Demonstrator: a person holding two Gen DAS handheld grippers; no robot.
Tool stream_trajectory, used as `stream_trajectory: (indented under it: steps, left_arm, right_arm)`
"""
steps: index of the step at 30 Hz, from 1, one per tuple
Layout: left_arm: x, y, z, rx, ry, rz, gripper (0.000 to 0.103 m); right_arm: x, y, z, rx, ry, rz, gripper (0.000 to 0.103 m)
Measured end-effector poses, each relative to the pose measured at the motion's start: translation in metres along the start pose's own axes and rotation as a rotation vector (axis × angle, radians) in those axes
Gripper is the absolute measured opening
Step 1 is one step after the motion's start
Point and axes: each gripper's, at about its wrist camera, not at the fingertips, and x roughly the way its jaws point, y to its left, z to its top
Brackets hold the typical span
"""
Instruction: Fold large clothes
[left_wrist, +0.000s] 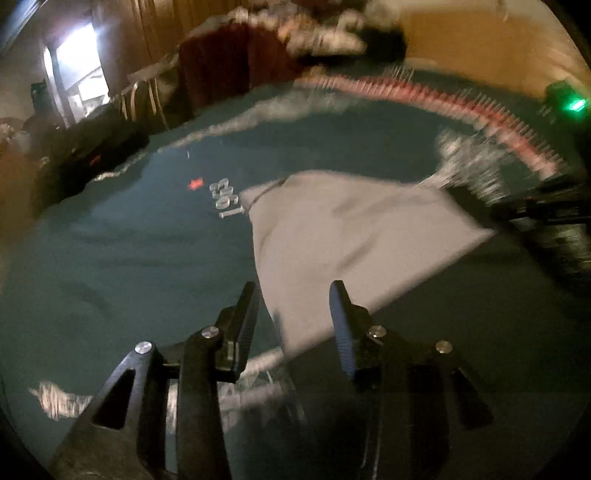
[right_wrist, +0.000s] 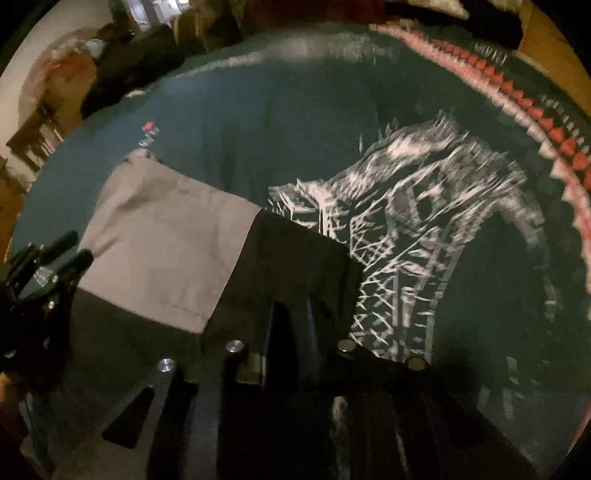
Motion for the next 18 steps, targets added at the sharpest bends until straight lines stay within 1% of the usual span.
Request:
stream_trajectory:
  steps: [1,2,3,4,5,6,7,8,9,10,11,12,13,14,15,16,17,18]
  left_arm:
    - [-0.02,0.0,-0.008,0.006,-0.035,-0.031,0.039]
    - [-0.04,-0.003,-0.023,0.024,-0.06,-0.06,0.041]
    - [-0.062,-0.008,-0.045,0.038,-0.054,-0.088,0.041]
    - [-0.071,-0.014,-0.06,0.044,-0.035,-0.121,0.042]
    - [-0.072,-0.02,-0.071,0.054,-0.007,-0.14,0.046]
    - [-0.071,-0.031,-0.092,0.089,0.057,-0.136,0.048]
    - [-0.068,-0.038,-0.109,0.103,0.082,-0.102,0.048]
    - [-0.071,-0.04,-0.12,0.083,0.069,-0.072,0.048]
    - [-0.075,-0.04,-0.118,0.068,0.071,-0.072,0.048]
    - [-0.08,-0.039,-0.112,0.05,0.084,-0.067,0.048]
    - [-0.088,-0.037,-0.106,0.027,0.082,-0.05,0.048]
    - [-0.107,-0.035,-0.098,-0.001,0.05,-0.02,0.048]
    - [-0.118,-0.031,-0.093,-0.011,0.031,-0.006,0.048]
    - [-0.136,-0.031,-0.089,-0.026,-0.002,0.015,0.049]
    - [-0.159,-0.027,-0.082,-0.048,-0.051,0.04,0.05]
    - [-0.186,-0.024,-0.075,-0.069,-0.121,0.064,0.052]
    - [-0.202,-0.021,-0.069,-0.08,-0.17,0.083,0.062]
    - [-0.229,-0.02,-0.06,-0.094,-0.243,0.114,0.082]
  right_arm:
    - [-0.015,0.004,-0.005,-0.004,-0.034,0.013,0.024]
    - [-0.035,0.01,-0.016,-0.011,-0.071,0.035,0.024]
    - [-0.049,0.016,-0.028,-0.035,-0.097,0.043,0.024]
    - [-0.063,0.026,-0.044,-0.064,-0.119,0.03,0.024]
    - [-0.079,0.039,-0.068,-0.087,-0.142,0.017,0.024]
    - [-0.086,0.046,-0.086,-0.088,-0.141,0.023,0.024]
    - [-0.09,0.051,-0.107,-0.084,-0.135,0.024,0.027]
    - [-0.09,0.054,-0.126,-0.075,-0.121,0.018,0.04]
    - [-0.077,0.056,-0.147,-0.065,-0.076,0.014,0.046]
    - [-0.065,0.058,-0.161,-0.067,-0.044,-0.001,0.049]
    - [-0.065,0.058,-0.17,-0.074,-0.076,-0.027,0.05]
    - [-0.07,0.061,-0.169,-0.082,-0.075,-0.054,0.05]
    - [-0.078,0.066,-0.165,-0.085,-0.061,-0.082,0.05]
    - [-0.096,0.073,-0.163,-0.086,-0.084,-0.096,0.05]
    - [-0.113,0.078,-0.162,-0.09,-0.123,-0.09,0.05]
    - [-0.14,0.088,-0.163,-0.103,-0.178,-0.093,0.051]
    - [-0.167,0.098,-0.165,-0.119,-0.232,-0.111,0.054]
    - [-0.195,0.106,-0.168,-0.129,-0.293,-0.131,0.056]
